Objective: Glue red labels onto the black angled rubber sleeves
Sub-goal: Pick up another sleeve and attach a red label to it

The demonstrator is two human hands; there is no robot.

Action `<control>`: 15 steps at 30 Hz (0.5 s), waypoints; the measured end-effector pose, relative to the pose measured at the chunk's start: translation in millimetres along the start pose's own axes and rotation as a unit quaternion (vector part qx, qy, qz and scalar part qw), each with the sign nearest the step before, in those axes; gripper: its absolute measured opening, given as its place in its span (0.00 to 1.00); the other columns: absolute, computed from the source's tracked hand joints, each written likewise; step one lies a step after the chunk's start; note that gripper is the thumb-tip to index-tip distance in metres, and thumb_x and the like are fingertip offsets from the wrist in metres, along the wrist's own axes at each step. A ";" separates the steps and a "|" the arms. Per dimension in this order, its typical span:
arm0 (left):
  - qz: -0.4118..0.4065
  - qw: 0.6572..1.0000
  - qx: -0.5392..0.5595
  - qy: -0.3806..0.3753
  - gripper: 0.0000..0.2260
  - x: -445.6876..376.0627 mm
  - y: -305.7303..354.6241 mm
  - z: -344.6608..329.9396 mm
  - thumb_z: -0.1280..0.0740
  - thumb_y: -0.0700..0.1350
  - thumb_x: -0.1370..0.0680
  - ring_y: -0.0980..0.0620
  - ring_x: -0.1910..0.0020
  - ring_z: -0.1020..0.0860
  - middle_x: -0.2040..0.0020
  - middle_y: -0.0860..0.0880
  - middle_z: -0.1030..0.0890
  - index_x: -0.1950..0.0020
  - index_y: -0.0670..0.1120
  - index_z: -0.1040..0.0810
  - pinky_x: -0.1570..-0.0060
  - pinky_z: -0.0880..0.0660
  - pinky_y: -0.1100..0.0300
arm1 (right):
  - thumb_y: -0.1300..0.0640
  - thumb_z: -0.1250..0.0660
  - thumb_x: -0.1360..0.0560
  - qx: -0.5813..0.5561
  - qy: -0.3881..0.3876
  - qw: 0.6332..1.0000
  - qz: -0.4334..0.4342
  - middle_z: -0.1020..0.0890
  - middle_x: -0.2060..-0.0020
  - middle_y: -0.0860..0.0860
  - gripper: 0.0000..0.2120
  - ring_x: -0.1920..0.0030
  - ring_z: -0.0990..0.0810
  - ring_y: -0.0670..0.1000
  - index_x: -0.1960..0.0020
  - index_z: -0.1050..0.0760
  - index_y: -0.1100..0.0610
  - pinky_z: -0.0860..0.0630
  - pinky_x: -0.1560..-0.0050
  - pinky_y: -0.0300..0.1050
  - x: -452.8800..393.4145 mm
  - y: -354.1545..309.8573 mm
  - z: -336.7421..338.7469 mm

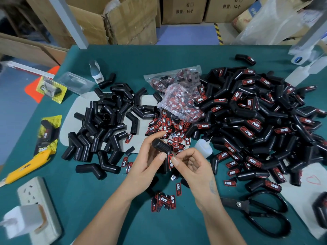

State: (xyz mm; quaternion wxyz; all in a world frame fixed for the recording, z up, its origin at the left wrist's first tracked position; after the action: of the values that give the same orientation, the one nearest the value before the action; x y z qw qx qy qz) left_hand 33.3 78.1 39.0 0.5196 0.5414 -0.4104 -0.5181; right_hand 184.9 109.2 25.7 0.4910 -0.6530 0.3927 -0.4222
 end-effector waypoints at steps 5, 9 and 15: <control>0.002 0.994 0.047 0.100 0.14 -1.2 -2.0 14.6 0.33 0.48 0.17 0.54 0.46 0.22 0.44 0.55 0.20 0.32 0.58 0.26 0.42 0.22 0.55 | 0.43 0.29 0.24 0.014 0.023 0.999 0.031 0.19 0.61 0.43 0.05 0.58 0.23 0.43 0.54 0.21 0.44 0.25 0.53 0.35 3.8 -7.3 2.9; 0.024 0.974 0.124 0.190 0.11 2.3 -10.0 26.9 0.29 0.49 0.20 0.49 0.49 0.19 0.45 0.46 0.19 0.39 0.53 0.24 0.47 0.20 0.52 | 0.42 0.33 0.21 0.034 0.031 0.999 0.028 0.21 0.62 0.47 0.08 0.60 0.23 0.48 0.51 0.20 0.45 0.24 0.56 0.37 3.2 -1.8 2.7; -0.007 0.973 0.147 0.178 0.10 3.8 -3.4 15.3 0.30 0.44 0.19 0.46 0.57 0.21 0.45 0.43 0.20 0.41 0.51 0.27 0.60 0.21 0.55 | 0.44 0.33 0.20 0.004 0.040 0.999 0.012 0.16 0.57 0.49 0.09 0.58 0.21 0.46 0.45 0.17 0.44 0.21 0.53 0.41 1.2 7.6 -1.2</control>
State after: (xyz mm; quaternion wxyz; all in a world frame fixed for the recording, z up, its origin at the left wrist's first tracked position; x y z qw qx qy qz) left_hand 18.4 72.7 36.3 0.4955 0.6980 -0.3790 -0.3517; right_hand 183.4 106.1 18.7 0.4822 -0.6291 0.4182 -0.4436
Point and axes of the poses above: each hand's wrist, its own x-axis away from the middle knuckle, its own z-axis out of the back of the hand, y = z × x, the point moved 9 cm from there along -x, towards the middle knuckle
